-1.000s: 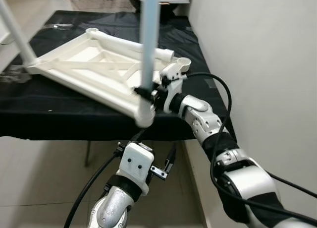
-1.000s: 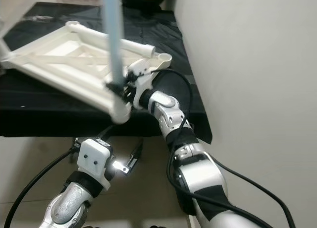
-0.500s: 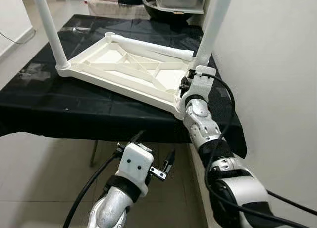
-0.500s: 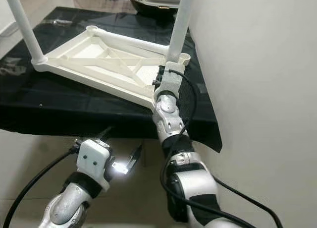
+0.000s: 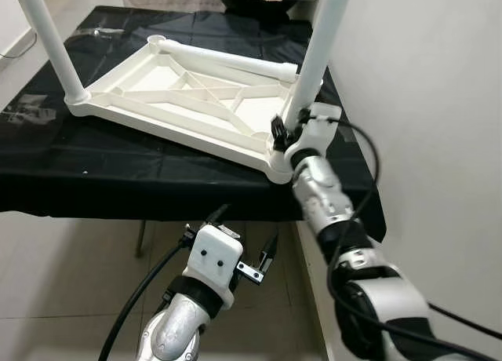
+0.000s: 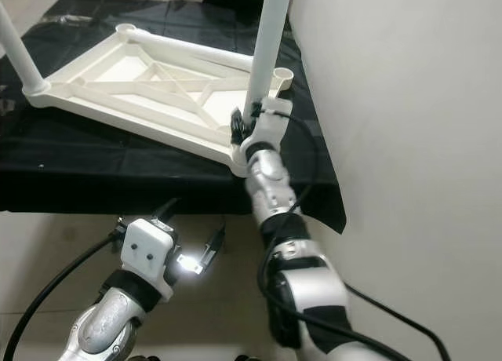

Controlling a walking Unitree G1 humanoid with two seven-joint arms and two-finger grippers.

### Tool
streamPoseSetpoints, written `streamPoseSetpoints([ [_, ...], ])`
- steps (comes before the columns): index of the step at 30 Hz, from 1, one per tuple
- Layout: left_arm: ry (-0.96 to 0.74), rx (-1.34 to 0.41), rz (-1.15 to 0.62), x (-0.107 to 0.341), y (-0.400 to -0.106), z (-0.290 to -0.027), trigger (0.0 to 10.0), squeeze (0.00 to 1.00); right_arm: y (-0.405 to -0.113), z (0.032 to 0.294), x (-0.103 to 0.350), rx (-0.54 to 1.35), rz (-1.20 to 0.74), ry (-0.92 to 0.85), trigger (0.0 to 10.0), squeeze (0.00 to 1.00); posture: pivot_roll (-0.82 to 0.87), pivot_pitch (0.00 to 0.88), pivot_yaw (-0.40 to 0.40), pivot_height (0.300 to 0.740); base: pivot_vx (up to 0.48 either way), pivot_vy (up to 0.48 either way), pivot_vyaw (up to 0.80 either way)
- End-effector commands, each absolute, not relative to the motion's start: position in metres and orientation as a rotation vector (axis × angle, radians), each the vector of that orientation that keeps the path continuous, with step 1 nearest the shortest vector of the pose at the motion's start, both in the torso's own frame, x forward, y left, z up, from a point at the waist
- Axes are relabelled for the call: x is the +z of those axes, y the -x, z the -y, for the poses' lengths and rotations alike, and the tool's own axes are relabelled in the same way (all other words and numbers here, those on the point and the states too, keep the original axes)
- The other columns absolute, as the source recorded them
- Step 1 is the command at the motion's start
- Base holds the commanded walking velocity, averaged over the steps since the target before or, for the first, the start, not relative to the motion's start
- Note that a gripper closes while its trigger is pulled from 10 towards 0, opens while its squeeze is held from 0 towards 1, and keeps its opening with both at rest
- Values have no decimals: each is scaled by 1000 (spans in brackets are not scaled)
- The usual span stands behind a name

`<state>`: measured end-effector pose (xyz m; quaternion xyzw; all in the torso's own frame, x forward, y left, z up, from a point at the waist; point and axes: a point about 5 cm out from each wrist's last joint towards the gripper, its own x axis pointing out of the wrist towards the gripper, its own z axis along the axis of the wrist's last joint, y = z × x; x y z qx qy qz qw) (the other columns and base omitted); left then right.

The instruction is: Building children table

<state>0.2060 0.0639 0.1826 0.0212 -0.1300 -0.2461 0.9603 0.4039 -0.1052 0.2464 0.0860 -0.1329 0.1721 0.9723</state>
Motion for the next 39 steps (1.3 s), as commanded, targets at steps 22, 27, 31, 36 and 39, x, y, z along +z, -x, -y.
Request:
streamPoseSetpoints([
  [22,-40,-496,245,178,-204,-63,10000,0,-358,67,229,1421,99,-115,0,0,126,161,-102,740,0,0,0],
  [27,-39,-495,245,178,-204,-63,10000,0,-369,63,233,1236,127,-108,0,0,123,160,-103,740,0,0,0],
  [31,-40,-495,245,178,-204,-63,10000,0,-386,72,231,966,113,-91,0,0,120,160,-101,740,0,0,0],
  [36,-43,-497,245,178,-204,-64,10000,0,-414,129,213,118,-28,-130,0,0,113,168,-98,740,0,0,0],
  [39,-42,-497,245,178,-205,-64,10000,0,-410,149,203,-145,-60,-181,0,0,115,171,-96,740,0,0,0],
])
